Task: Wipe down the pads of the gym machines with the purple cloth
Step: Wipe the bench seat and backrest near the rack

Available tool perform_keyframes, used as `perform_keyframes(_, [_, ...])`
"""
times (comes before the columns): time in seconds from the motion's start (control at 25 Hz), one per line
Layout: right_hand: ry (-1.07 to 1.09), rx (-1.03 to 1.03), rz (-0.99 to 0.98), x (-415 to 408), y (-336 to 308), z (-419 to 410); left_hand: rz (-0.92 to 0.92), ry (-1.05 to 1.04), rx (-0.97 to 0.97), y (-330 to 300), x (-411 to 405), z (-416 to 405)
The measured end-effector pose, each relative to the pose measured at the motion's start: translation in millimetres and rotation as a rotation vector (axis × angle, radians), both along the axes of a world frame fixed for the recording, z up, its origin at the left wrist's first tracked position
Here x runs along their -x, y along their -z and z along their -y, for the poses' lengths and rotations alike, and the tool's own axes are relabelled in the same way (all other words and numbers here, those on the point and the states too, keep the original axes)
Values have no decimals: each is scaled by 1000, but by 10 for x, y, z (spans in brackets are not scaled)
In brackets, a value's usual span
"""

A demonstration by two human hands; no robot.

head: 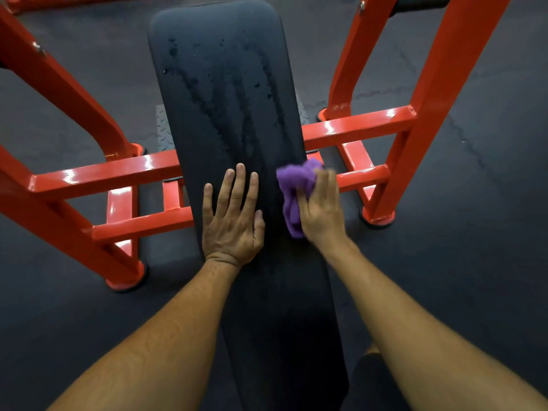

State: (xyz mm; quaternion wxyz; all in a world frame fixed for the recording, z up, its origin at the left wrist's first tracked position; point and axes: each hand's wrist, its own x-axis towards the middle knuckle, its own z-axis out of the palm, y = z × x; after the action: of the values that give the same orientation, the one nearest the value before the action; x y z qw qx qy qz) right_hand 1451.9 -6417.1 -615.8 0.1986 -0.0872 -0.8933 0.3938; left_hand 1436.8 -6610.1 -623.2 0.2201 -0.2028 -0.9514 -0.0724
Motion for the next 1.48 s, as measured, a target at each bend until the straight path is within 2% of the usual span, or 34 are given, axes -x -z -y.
perform_keyframes(0.12, [-43, 63, 147, -1038, 471, -73, 5, -3, 10, -22, -7, -9])
perform_keyframes(0.24, [-46, 268, 349, -1647, 797, -96, 9, -10, 12, -26, -8, -9])
perform_keyframes(0.32, [83, 342, 360, -1478, 692, -57, 12, -6, 5, -17, -21, -7])
perform_keyframes(0.4, [190, 430, 323, -902, 355, 8, 7, -1, -5, -5, -19, -6])
perform_keyframes(0.52, [152, 476, 207, 201, -225, -52, 7, 0, -3, 7, -4, 2])
perform_keyframes(0.6, [96, 444, 210, 658, -421, -101, 7, -4, 2, 10, -18, -1])
perform_keyframes(0.68, [55, 414, 183, 625, -430, -99, 8, -2, 1, 11, -11, -3])
perform_keyframes(0.76, [26, 437, 150, 144, -256, -86, 13, 0, -1, 9, -5, 5])
perform_keyframes(0.92, [60, 462, 451, -1110, 353, -239, 12, -4, -1, -3, 3, 0])
perform_keyframes(1.0, [58, 418, 529, -1317, 551, -278, 11, -6, -3, -5, -9, -7])
perform_keyframes(1.08, [96, 415, 494, -1048, 498, -235, 12, -5, -6, -6, -14, 0])
perform_keyframes(1.2, [119, 506, 320, -165, 119, -170, 10, -2, -12, -4, 1, 2])
perform_keyframes(1.32, [126, 532, 245, 522, -202, -214, 11, 12, -11, -5, -1, 5])
perform_keyframes(1.48, [156, 468, 249, 154, -234, -290, 17, 18, -7, -13, -13, 25])
